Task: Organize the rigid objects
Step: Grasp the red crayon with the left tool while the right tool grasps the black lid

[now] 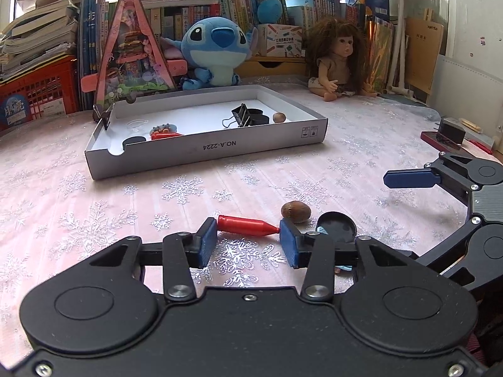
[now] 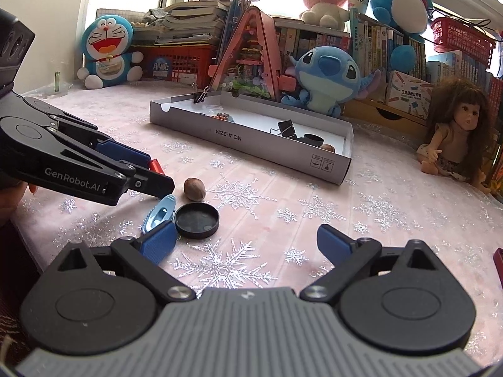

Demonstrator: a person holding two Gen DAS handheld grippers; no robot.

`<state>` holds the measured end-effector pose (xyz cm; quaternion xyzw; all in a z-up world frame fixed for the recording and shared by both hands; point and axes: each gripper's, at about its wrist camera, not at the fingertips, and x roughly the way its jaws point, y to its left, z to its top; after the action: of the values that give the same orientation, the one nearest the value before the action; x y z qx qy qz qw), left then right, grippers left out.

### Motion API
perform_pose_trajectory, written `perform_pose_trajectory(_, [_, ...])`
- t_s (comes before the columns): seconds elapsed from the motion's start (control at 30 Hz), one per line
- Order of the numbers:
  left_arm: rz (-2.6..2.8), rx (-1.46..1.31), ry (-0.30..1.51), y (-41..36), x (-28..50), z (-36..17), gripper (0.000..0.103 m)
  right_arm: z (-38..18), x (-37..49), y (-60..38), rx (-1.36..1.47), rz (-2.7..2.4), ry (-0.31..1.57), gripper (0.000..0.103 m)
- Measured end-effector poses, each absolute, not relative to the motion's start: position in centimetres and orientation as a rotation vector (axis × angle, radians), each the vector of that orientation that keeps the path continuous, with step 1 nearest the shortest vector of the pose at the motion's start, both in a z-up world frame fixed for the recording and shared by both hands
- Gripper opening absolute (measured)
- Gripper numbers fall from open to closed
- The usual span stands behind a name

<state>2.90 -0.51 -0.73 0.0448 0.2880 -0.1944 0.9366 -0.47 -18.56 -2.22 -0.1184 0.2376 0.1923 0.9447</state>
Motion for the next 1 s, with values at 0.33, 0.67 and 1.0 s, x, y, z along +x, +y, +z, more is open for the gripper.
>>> perform_pose_trajectory(0.33, [-0.387, 0.091, 0.586, -0.63, 2.99, -0.9, 0.041, -2.24, -0.67, -18.03, -0.193, 0.444, 0.49, 0.082])
perform_pose_trajectory(0.67, [-0.367, 0.08, 0.586, -0.37, 3.11, -0.84, 0.041, -2.17, -0.83, -17.89, -0.154, 0.467, 0.472, 0.05])
perform_pose_trajectory(1.0, [-0.365, 0.071, 0.584, -0.31, 3.12, -0.96, 0.041, -2.25, -1.01, -17.8, -0.146, 0.478, 0.471, 0.037])
